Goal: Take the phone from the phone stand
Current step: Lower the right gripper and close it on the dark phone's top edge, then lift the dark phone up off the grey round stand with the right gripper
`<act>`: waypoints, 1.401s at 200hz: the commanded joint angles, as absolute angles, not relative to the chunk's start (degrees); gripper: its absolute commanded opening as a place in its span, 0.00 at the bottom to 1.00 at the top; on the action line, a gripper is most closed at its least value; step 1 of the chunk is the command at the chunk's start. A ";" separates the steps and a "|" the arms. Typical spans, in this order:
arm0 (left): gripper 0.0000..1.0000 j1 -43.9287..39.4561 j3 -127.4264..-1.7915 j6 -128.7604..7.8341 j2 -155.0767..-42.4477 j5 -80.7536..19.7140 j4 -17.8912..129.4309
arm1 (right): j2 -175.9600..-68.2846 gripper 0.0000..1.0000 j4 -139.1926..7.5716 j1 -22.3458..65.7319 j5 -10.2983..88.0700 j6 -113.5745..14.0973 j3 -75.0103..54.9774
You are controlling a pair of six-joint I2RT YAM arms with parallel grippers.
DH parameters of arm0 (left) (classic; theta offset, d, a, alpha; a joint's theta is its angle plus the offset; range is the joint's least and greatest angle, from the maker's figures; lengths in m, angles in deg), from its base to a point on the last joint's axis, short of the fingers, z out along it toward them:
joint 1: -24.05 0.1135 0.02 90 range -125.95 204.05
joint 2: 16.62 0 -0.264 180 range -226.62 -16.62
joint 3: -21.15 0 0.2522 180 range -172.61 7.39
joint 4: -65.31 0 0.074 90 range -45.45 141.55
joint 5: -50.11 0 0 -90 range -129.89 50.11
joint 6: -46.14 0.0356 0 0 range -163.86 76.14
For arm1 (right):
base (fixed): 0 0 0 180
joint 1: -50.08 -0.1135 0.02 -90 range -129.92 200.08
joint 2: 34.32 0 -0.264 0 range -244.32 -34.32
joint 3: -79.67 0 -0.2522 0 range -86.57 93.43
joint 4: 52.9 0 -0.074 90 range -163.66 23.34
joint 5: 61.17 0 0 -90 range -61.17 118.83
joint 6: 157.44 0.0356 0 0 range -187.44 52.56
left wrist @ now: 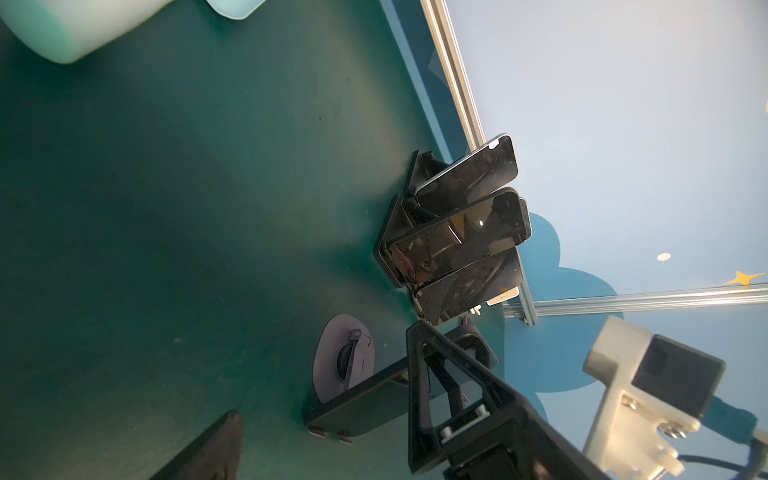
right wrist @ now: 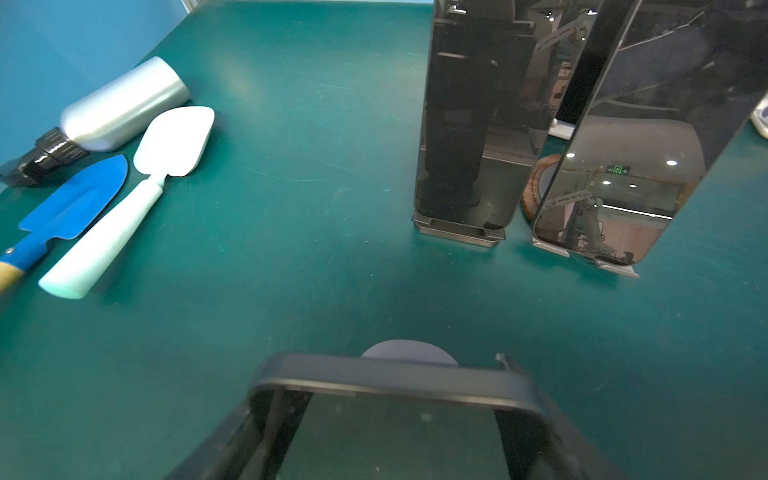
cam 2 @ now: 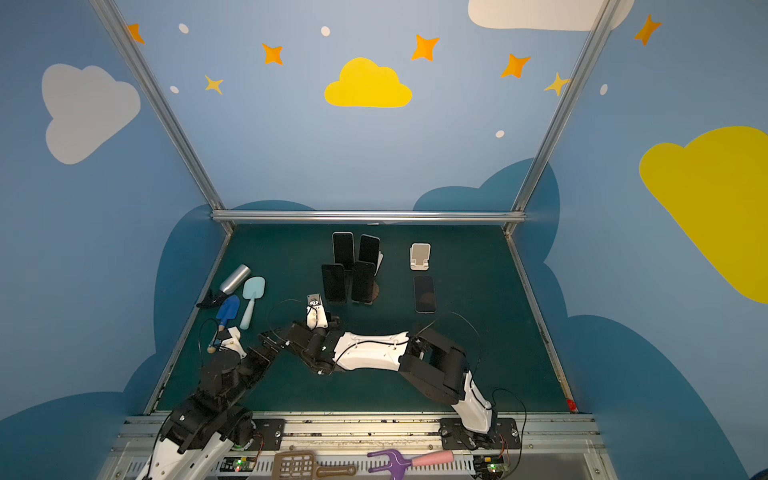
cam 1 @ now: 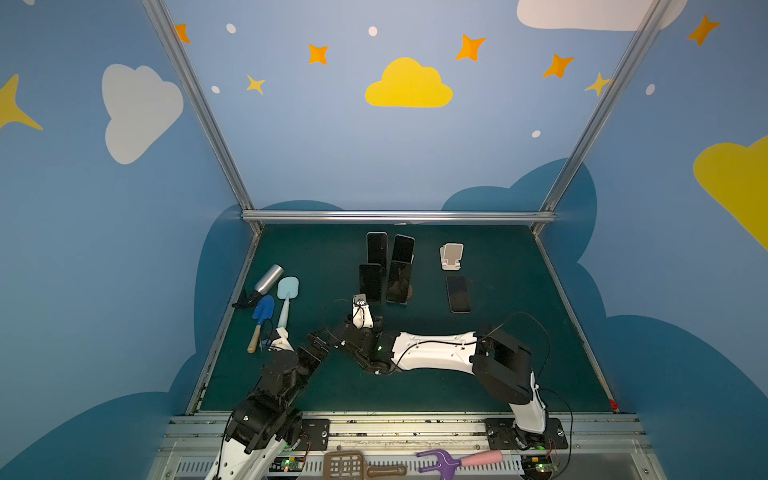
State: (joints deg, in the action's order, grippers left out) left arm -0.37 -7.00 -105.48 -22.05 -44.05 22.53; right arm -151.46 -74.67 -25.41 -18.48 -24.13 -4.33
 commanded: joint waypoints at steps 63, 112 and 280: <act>1.00 -0.41 -8.78 -105.38 -22.38 -44.37 23.63 | -143.51 0.66 -70.47 -25.95 -17.06 -28.49 -9.26; 1.00 -0.39 -9.37 -105.20 -23.74 -43.94 24.98 | -142.50 0.66 -68.14 -25.82 -16.13 -30.76 -11.22; 1.00 -0.41 -8.10 -105.71 -29.45 -41.32 31.19 | -138.03 0.64 -66.66 -24.89 -13.05 -30.45 -15.32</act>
